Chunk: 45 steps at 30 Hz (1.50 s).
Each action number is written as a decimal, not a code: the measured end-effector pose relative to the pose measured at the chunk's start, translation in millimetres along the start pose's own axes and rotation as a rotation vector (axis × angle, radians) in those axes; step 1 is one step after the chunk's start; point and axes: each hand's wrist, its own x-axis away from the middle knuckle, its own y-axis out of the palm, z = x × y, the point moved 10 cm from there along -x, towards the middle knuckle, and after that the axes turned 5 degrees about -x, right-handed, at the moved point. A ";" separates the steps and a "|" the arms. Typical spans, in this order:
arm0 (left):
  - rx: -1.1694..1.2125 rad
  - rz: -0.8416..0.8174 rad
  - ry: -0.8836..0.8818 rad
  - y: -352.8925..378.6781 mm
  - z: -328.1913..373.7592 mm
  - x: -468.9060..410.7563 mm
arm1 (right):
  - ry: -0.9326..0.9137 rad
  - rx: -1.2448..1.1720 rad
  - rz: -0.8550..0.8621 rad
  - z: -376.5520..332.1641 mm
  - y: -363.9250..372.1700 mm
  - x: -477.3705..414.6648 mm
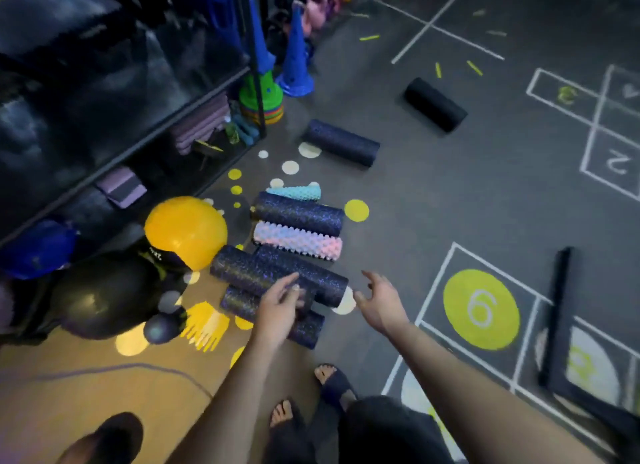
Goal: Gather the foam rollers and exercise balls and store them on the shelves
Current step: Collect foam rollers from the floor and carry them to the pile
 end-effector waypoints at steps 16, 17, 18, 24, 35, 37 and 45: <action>-0.433 -0.749 0.070 294.0 -10.8 126.2 | 0.615 -0.343 0.507 278.5 -109.6 258.1; -0.462 -0.784 0.072 312.7 -15.5 137.7 | 0.648 -0.363 0.534 294.7 -113.8 274.2; -0.493 -0.813 0.071 329.0 -20.8 148.2 | 0.681 -0.386 0.551 310.0 -116.1 288.7; -0.672 -0.990 0.027 427.7 -80.8 209.5 | 0.888 -0.532 0.547 407.2 -99.2 360.5; -1.013 -1.157 -0.044 578.7 -249.3 253.6 | 1.178 -0.936 0.632 593.2 -22.0 387.4; -1.052 -1.177 -0.072 599.8 -290.4 256.1 | 1.264 -1.043 0.691 630.0 10.7 389.2; -1.387 -1.372 -0.144 667.8 -549.5 214.5 | 1.740 -1.574 1.275 799.0 230.2 390.2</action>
